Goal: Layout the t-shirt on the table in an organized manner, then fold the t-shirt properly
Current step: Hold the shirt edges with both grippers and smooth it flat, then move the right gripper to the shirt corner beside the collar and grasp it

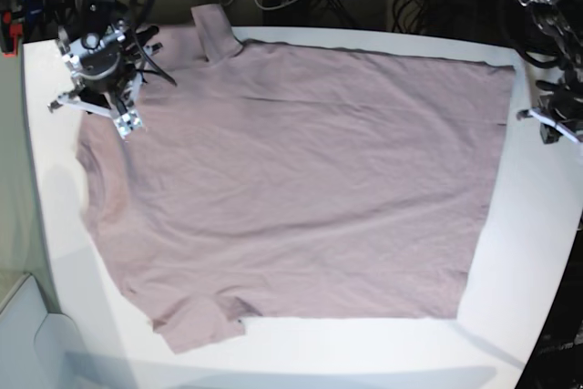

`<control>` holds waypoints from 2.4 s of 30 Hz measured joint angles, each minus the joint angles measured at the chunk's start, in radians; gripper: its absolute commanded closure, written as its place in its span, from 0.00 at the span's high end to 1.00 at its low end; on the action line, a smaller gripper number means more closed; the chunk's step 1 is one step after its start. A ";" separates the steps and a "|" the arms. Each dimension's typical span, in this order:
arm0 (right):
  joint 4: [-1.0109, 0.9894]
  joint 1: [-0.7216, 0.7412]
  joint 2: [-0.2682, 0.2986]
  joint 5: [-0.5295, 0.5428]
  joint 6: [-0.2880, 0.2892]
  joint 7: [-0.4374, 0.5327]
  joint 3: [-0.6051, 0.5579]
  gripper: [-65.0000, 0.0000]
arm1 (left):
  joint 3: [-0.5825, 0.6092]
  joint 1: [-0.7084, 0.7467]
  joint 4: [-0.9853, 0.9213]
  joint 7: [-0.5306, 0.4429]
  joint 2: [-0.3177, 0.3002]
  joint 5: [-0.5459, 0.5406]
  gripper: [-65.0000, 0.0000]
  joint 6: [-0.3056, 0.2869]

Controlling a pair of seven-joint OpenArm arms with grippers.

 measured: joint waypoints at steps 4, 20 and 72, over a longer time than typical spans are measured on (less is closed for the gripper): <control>0.010 -0.013 -0.022 -0.003 0.000 0.004 0.101 0.20 | 0.008 0.050 0.078 0.085 0.017 -0.014 0.01 -0.036; 0.010 -0.142 -0.021 0.002 0.000 0.151 0.128 0.20 | 0.005 0.199 0.156 0.109 0.037 -0.012 0.76 -0.061; 0.024 -0.147 -0.149 0.108 0.071 -0.012 0.287 0.57 | -0.029 0.180 0.044 0.061 0.133 -0.065 0.02 -0.069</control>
